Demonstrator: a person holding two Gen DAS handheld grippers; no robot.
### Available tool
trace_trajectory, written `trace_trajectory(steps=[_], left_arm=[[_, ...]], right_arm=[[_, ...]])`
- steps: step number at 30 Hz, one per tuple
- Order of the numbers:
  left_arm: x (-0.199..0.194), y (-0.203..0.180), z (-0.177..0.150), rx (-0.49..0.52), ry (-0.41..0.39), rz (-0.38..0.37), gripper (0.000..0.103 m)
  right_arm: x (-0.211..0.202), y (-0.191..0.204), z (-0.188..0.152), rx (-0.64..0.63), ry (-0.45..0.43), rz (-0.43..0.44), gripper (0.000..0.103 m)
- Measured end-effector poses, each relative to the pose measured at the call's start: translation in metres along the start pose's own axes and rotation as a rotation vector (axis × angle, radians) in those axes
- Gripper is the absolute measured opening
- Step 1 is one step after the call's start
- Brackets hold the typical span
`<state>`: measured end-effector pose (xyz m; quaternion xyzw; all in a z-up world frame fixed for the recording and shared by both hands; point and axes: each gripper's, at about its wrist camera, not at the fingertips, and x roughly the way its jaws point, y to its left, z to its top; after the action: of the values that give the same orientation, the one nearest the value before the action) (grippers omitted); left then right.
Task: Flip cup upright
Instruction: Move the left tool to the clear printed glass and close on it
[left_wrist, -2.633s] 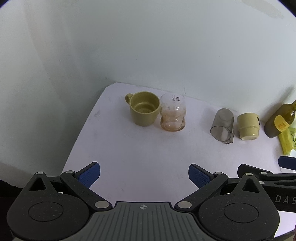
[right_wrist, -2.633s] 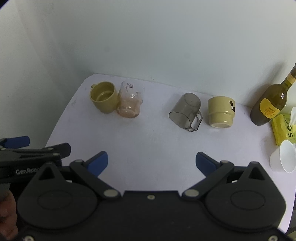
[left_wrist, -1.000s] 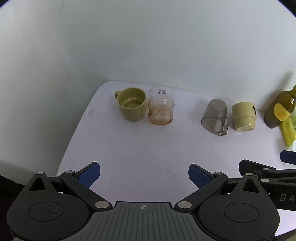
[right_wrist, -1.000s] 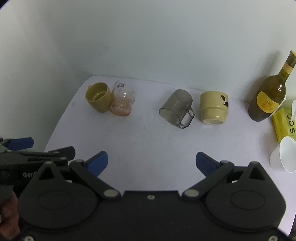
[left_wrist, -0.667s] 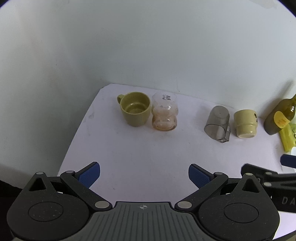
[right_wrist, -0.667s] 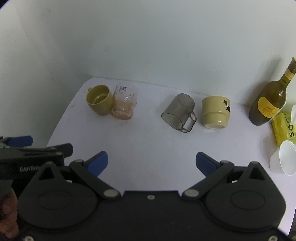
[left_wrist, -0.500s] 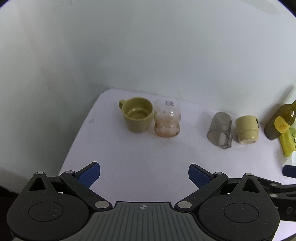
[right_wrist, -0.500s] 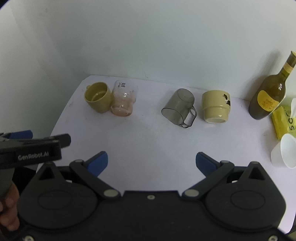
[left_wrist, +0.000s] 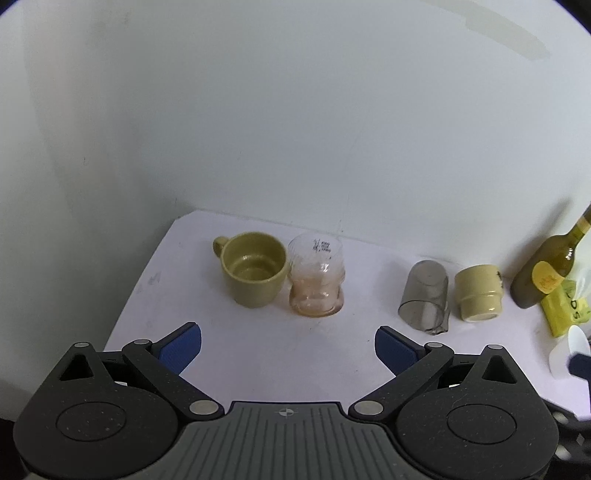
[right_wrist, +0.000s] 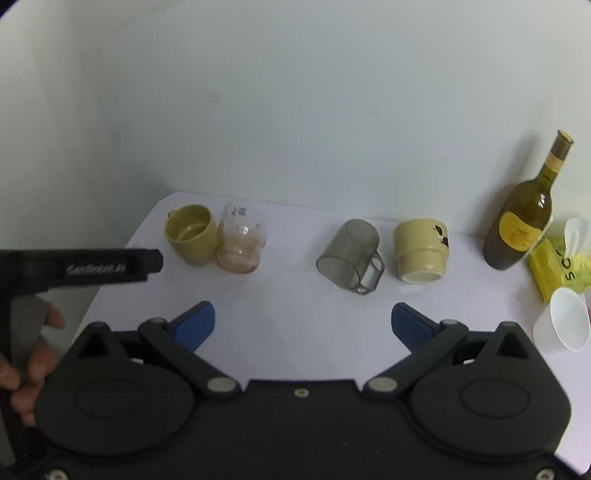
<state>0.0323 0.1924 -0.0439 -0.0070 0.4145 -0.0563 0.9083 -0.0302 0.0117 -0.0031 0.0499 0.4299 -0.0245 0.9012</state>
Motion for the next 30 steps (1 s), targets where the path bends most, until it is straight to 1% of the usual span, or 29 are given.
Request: trace_trajectory(steps=[1,4,5,7,8,10,11,12,13,15,17,18,19,20,22,23,25,26,27,28,29,30], left_arm=[[0.009,-0.002,-0.004,0.001,0.005,0.014,0.102],[0.026,-0.009,-0.008,0.012,0.029,0.018,0.102],[0.029,-0.012,-0.008,0.016,0.022,0.02,0.102],[0.039,-0.019,-0.008,0.033,0.026,0.022,0.102],[0.048,-0.023,-0.006,0.04,0.041,0.013,0.102],[0.069,-0.032,0.0,0.053,0.092,-0.031,0.102],[0.083,-0.035,0.002,0.061,0.125,-0.041,0.102],[0.088,-0.036,0.004,0.06,0.137,-0.045,0.101],[0.11,-0.038,0.009,0.04,0.175,-0.049,0.099],[0.138,-0.039,0.016,0.013,0.202,-0.005,0.095],[0.161,-0.042,0.024,0.014,0.217,0.063,0.095],[0.17,-0.046,0.029,0.029,0.214,0.112,0.095],[0.172,-0.046,0.03,0.031,0.214,0.116,0.096],[0.188,-0.052,0.035,0.052,0.198,0.16,0.096],[0.204,-0.051,0.037,0.008,0.23,0.144,0.096],[0.21,-0.048,0.038,-0.035,0.246,0.143,0.096],[0.219,-0.045,0.036,-0.086,0.246,0.137,0.096],[0.22,-0.043,0.035,-0.099,0.243,0.13,0.095],[0.224,-0.043,0.034,-0.096,0.243,0.126,0.086],[0.227,-0.044,0.033,-0.084,0.249,0.131,0.079],[0.229,-0.045,0.032,-0.08,0.254,0.131,0.076],[0.229,-0.046,0.03,-0.083,0.256,0.131,0.07]], right_arm=[[-0.001,-0.009,-0.004,0.018,0.016,-0.006,0.103],[-0.005,-0.028,-0.006,0.056,0.037,-0.035,0.103],[-0.008,-0.042,-0.005,0.093,0.027,-0.043,0.103],[-0.012,-0.054,-0.006,0.122,0.01,-0.046,0.103],[-0.016,-0.064,-0.007,0.133,-0.003,-0.051,0.103],[-0.019,-0.072,-0.011,0.128,-0.007,-0.062,0.103],[-0.022,-0.079,-0.016,0.122,-0.006,-0.07,0.103],[-0.023,-0.081,-0.017,0.121,-0.006,-0.071,0.103],[-0.026,-0.092,-0.025,0.12,0.003,-0.07,0.103],[-0.027,-0.101,-0.033,0.119,0.012,-0.07,0.103],[-0.029,-0.123,-0.042,0.134,0.033,-0.094,0.103],[-0.03,-0.125,-0.042,0.138,0.035,-0.096,0.103],[-0.032,-0.139,-0.045,0.17,0.034,-0.097,0.103],[-0.032,-0.146,-0.047,0.184,0.037,-0.092,0.103],[-0.031,-0.153,-0.05,0.188,0.047,-0.088,0.103],[-0.031,-0.159,-0.052,0.18,0.055,-0.093,0.103],[-0.031,-0.165,-0.056,0.169,0.06,-0.097,0.103],[-0.031,-0.171,-0.061,0.165,0.064,-0.097,0.103],[-0.031,-0.172,-0.061,0.165,0.065,-0.097,0.103],[-0.031,-0.181,-0.066,0.173,0.074,-0.103,0.103],[-0.03,-0.185,-0.067,0.182,0.079,-0.108,0.103],[-0.029,-0.192,-0.067,0.203,0.084,-0.114,0.103]])
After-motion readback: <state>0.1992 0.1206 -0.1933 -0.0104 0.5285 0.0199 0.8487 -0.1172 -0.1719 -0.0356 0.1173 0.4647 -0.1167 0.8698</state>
